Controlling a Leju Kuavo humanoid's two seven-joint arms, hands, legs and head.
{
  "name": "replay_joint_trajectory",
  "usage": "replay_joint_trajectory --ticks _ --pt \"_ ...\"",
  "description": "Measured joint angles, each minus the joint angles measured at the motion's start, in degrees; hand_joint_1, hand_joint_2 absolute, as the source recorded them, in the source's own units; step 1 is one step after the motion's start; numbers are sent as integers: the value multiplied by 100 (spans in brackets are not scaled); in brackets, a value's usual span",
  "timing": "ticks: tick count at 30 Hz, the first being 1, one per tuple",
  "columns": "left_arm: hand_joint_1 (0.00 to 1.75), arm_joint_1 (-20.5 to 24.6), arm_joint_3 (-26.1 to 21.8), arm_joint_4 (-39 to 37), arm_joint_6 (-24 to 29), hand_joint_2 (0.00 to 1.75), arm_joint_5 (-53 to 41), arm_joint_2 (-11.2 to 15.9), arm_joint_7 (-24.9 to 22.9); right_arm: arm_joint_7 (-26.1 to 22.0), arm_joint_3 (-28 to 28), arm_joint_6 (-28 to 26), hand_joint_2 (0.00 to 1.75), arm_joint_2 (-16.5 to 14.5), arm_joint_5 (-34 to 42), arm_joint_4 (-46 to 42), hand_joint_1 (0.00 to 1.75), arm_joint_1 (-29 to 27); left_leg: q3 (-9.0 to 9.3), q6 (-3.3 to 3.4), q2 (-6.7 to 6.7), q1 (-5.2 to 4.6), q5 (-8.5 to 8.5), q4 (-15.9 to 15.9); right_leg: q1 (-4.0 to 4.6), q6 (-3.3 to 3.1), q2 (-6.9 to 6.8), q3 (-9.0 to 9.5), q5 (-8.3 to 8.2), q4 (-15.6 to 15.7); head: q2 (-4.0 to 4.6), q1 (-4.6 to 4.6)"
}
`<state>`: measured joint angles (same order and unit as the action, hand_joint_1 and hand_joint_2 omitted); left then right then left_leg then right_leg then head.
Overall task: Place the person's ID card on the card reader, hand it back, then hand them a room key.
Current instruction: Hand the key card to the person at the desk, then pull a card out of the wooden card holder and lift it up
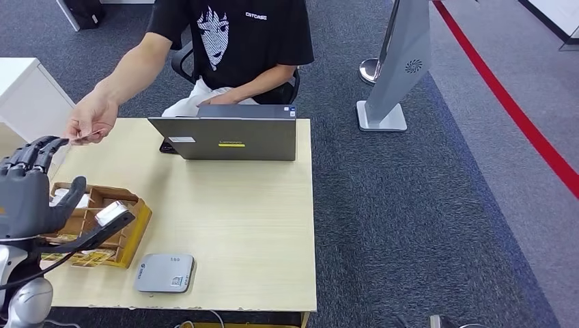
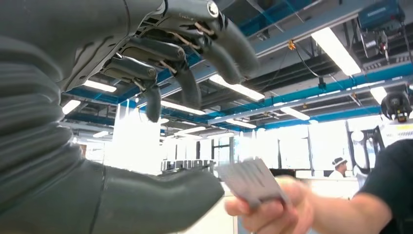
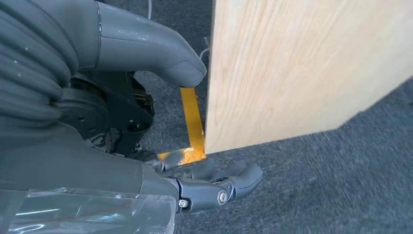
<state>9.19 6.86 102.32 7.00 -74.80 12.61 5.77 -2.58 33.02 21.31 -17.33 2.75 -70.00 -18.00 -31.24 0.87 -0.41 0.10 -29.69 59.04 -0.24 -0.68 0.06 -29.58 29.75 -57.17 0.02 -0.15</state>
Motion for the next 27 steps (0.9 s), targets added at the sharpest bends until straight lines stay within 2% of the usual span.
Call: replay_joint_trajectory --ticks 7,13,15,18,22,27 --pt "0 -917 -509 703 285 175 284 -116 343 48 -8 -176 175 0 321 -249 0 -238 1 -1 2 0 1 0 0 0 -1 1 0 -1 0 1" --pt "0 -1662 -651 1090 -6 175 439 -56 650 61 -5 -245 175 0 392 -425 0 -332 1 -1 2 0 1 0 0 0 -1 0 0 -1 0 1" --pt "0 -1891 -642 1115 -287 175 449 127 645 51 32 -199 175 0 311 -441 0 -318 1 -1 0 1 1 0 0 0 0 -1 0 -1 1 1" --pt "0 -2251 -586 1042 -637 175 382 660 462 -14 242 42 175 0 -33 -407 0 -211 3 -2 -7 2 1 0 0 -1 6 -4 0 -2 0 -1" --pt "0 -2633 -488 790 -709 175 265 1337 183 -96 604 315 175 0 -406 -305 0 -12 4 -7 -4 4 5 0 2 -1 2 -7 0 -4 0 -1" --pt "0 -2778 -404 577 -730 175 159 1793 -68 -213 776 439 175 0 -395 -213 0 123 -2 -7 3 5 6 0 2 -1 -1 -2 0 -9 1 1"
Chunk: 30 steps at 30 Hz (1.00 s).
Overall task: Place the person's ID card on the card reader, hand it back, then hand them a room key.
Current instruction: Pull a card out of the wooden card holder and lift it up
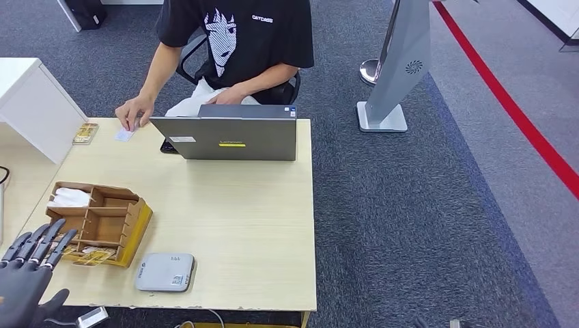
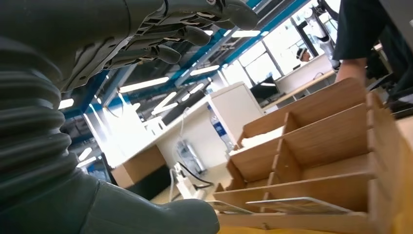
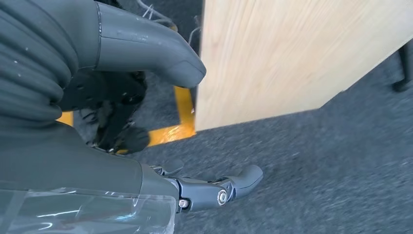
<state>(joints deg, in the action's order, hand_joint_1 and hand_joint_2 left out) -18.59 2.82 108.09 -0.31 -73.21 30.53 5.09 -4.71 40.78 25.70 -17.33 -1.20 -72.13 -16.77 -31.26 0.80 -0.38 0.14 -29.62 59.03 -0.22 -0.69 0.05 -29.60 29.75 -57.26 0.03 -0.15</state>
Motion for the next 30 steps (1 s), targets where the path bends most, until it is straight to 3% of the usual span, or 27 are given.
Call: replay_joint_trajectory --ticks 5,13,24,30 --pt "0 126 16 -58 316 175 -418 159 -27 -126 -43 35 175 0 227 27 0 94 -1 2 12 -2 1 2 -1 0 -16 3 0 -1 0 2" --pt "0 533 111 -692 1186 175 -1031 -114 156 -163 -202 -65 175 0 344 17 0 99 -2 2 17 -4 2 9 -1 1 -22 4 -1 -1 -1 2" --pt "0 906 360 -1385 1110 175 -1060 -594 328 -128 -396 -98 175 0 351 -8 0 136 -2 2 17 -3 1 10 -1 1 -21 3 -1 -1 -1 2" --pt "0 925 550 -1698 1116 175 -1073 -713 337 -129 -399 -74 175 0 285 -8 0 138 -4 2 17 -3 1 9 -1 1 -21 2 -1 -1 -1 2"
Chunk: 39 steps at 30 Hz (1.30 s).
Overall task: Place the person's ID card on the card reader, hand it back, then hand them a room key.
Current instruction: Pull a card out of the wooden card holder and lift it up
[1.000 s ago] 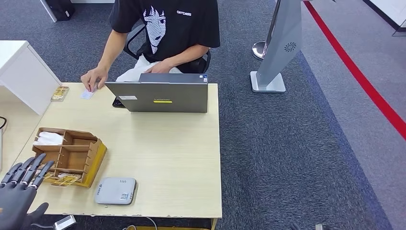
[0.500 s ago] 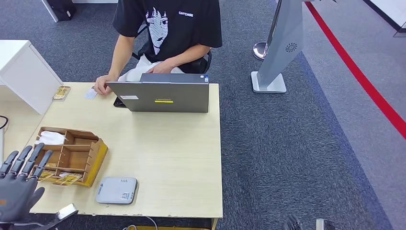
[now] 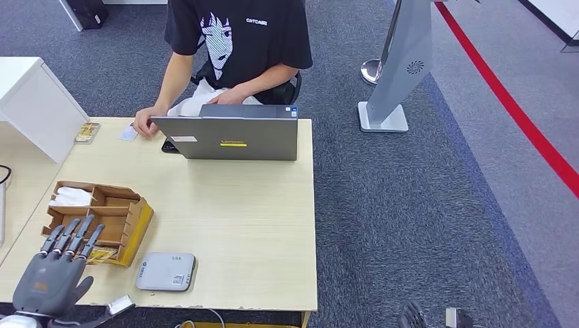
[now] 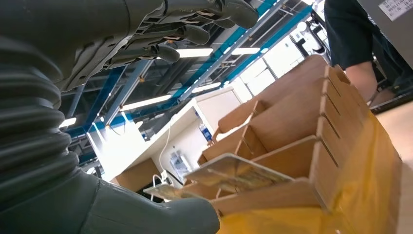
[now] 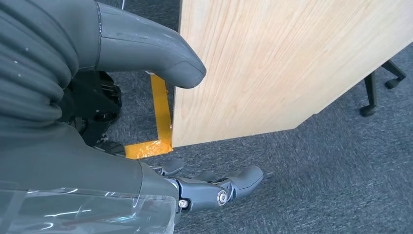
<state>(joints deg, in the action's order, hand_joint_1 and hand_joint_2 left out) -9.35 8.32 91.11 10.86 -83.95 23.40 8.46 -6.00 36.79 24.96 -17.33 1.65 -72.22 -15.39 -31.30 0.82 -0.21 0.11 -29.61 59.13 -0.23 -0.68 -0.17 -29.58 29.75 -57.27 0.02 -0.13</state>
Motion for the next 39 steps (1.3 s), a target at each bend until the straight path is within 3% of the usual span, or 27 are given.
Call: replay_joint_trajectory --ticks 10,24,31,32,36,39 --pt "0 31 121 -256 22 175 -126 -68 -124 -18 0 26 175 0 -11 2 0 0 0 0 0 0 0 0 0 0 0 0 0 0 0 0" --pt "0 239 177 -659 255 175 -527 38 -328 -77 2 99 175 0 -78 55 0 5 -2 0 1 0 0 0 0 0 -1 0 0 -1 0 0" --pt "0 299 39 -670 315 175 -433 -183 -281 -4 -52 -34 175 0 202 26 0 2 -1 0 0 -1 0 1 0 0 0 0 0 -1 0 0" --pt "6 306 34 -670 316 175 -438 -210 -280 -1 -60 -37 175 0 205 21 0 2 -1 0 0 -1 0 1 0 0 0 0 0 -1 0 0" --pt "173 334 13 -672 340 175 -446 -303 -279 14 -89 -58 175 0 214 10 0 3 -1 0 0 0 0 3 0 0 0 -1 0 -1 1 0" --pt "175 350 -19 -672 343 175 -412 -384 -278 25 -116 -79 175 0 251 -6 0 2 -1 0 0 0 0 2 0 0 0 -1 0 -1 1 0"
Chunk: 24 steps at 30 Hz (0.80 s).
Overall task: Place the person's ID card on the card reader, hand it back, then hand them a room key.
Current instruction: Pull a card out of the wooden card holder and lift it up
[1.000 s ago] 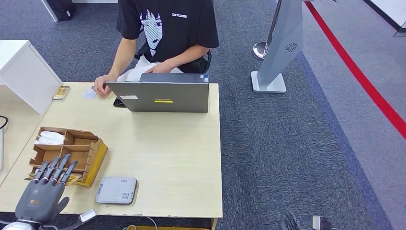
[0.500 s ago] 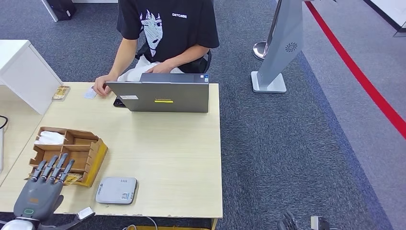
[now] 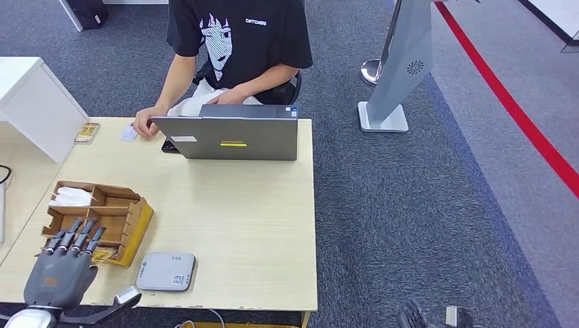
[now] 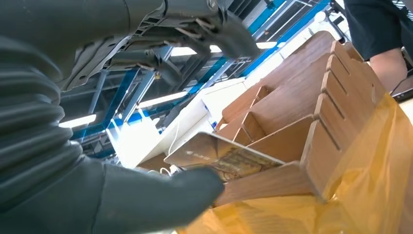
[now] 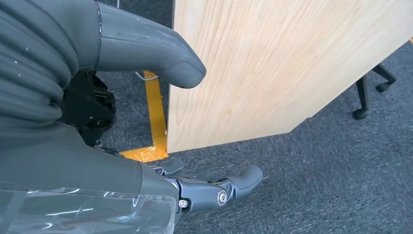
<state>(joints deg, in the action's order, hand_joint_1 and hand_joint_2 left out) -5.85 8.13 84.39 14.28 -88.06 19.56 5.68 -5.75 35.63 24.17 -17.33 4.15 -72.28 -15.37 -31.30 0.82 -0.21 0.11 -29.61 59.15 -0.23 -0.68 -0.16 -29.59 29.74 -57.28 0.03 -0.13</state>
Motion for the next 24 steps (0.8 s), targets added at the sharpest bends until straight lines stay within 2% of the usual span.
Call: replay_joint_trajectory --ticks 7,24 --pt "175 -1 -77 -3 -66 175 75 -124 20 30 -34 -24 175 0 65 -30 0 -1 -1 0 0 0 0 0 0 0 0 0 0 0 -1 0" --pt "175 -18 -324 101 -84 175 327 -145 184 40 -35 -36 175 0 58 -77 0 -6 1 0 -1 1 0 0 0 0 1 -2 0 0 -1 0"
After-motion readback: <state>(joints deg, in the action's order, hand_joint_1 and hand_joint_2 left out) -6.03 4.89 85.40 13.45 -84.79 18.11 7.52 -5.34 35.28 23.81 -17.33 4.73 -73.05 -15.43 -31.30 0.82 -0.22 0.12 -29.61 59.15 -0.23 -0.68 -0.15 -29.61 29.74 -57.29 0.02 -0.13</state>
